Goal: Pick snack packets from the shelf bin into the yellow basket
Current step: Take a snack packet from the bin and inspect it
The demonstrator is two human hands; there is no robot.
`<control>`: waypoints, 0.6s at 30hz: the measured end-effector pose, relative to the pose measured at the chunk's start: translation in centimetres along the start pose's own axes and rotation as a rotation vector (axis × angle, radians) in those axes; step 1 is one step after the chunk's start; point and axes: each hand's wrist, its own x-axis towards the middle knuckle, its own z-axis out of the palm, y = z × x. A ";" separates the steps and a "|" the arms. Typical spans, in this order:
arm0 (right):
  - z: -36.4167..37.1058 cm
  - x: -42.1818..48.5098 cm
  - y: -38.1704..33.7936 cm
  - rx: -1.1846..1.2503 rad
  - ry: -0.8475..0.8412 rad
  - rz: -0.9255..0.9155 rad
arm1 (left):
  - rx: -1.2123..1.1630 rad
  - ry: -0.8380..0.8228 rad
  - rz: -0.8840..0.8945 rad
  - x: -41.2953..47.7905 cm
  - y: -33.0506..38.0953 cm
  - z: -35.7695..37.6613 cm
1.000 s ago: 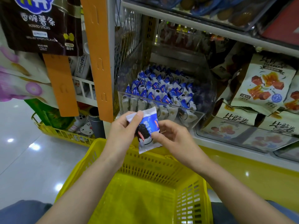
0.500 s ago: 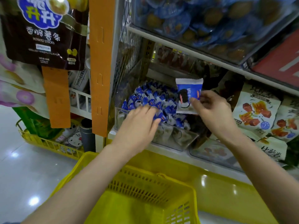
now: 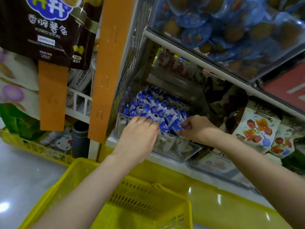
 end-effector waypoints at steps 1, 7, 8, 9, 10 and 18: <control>0.3 0.3 -0.1 -0.006 0.002 0.007 | -0.002 -0.003 -0.004 0.0 0.0 0.1; 0.9 1.9 -0.1 -0.133 -0.080 0.001 | 0.004 0.015 0.005 -0.1 -0.2 0.4; 0.8 2.0 -0.1 -0.146 -0.085 0.001 | -0.001 0.014 0.002 -0.1 -0.1 0.3; 0.8 2.1 -0.1 -0.155 -0.087 0.001 | -0.004 0.011 0.001 0.0 -0.1 0.3; 0.9 2.1 -0.1 -0.171 -0.088 -0.006 | -0.003 0.007 0.000 0.0 -0.1 0.2; 1.6 2.2 0.8 0.061 -0.153 -0.091 | -0.005 0.006 -0.001 0.0 -0.4 0.2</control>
